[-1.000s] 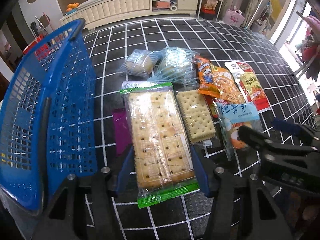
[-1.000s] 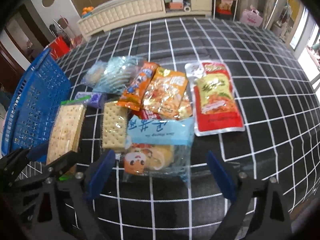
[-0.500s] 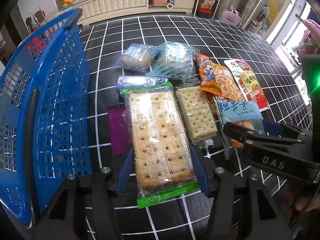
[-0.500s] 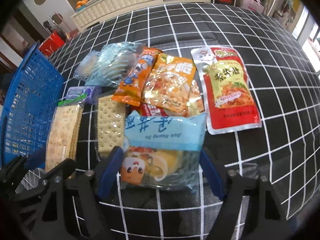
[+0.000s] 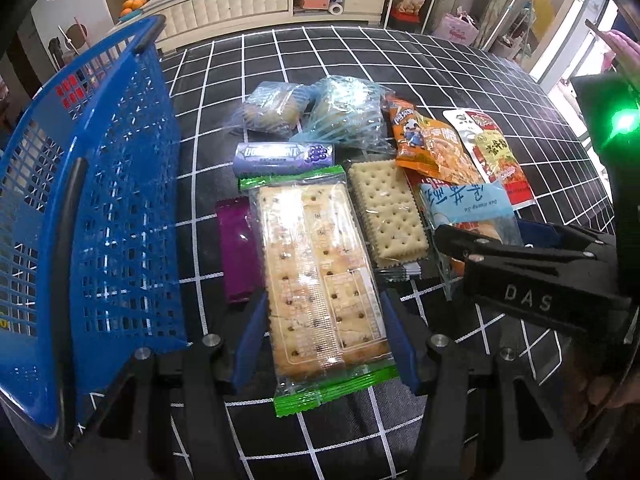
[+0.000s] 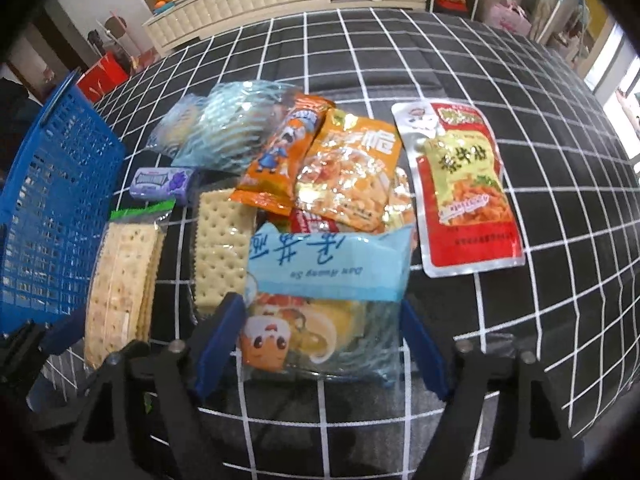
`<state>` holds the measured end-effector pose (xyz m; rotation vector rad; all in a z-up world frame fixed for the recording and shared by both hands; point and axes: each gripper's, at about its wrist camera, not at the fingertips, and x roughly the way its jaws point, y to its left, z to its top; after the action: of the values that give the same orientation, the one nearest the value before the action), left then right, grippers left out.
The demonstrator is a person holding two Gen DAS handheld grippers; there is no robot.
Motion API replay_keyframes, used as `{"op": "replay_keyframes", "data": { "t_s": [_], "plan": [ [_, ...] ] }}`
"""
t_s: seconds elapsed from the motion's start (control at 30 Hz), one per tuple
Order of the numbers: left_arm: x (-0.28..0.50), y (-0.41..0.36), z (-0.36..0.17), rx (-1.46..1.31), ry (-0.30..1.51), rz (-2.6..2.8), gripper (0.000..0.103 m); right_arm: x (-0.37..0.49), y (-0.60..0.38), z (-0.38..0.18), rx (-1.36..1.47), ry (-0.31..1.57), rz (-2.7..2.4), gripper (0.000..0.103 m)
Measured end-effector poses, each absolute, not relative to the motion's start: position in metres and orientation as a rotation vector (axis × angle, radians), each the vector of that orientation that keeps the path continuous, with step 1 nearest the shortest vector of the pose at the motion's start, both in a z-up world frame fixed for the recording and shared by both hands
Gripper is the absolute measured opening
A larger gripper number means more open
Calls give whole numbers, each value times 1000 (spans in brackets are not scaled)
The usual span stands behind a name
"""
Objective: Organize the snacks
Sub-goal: 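Lift the cracker pack with the left tool while the right tool grasps the bun bag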
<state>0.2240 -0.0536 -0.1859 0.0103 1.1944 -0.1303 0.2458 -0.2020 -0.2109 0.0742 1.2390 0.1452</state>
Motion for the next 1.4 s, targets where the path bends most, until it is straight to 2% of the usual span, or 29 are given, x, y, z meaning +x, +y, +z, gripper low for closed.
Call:
{"op": "replay_keyframes", "data": {
  "t_s": [0.53,0.57,0.63,0.83,1.4],
  "plan": [
    [223,-50,-188,7,1206,-135,54,246,-191,-221,26,1246,139,86],
    [223,-50,-188,8,1206,-135,54,245,-191,-220,33,1234,135,86],
    [222,-50,-187,12,1203,-135,54,243,-190,-216,36,1218,139,77],
    [214,-51,-175,10,1180,-144,54,234,-198,-210,43,1214,156,71],
    [163,-42,-109,17,1030,-179,54,176,-195,-133,81,1066,182,70]
  ]
}}
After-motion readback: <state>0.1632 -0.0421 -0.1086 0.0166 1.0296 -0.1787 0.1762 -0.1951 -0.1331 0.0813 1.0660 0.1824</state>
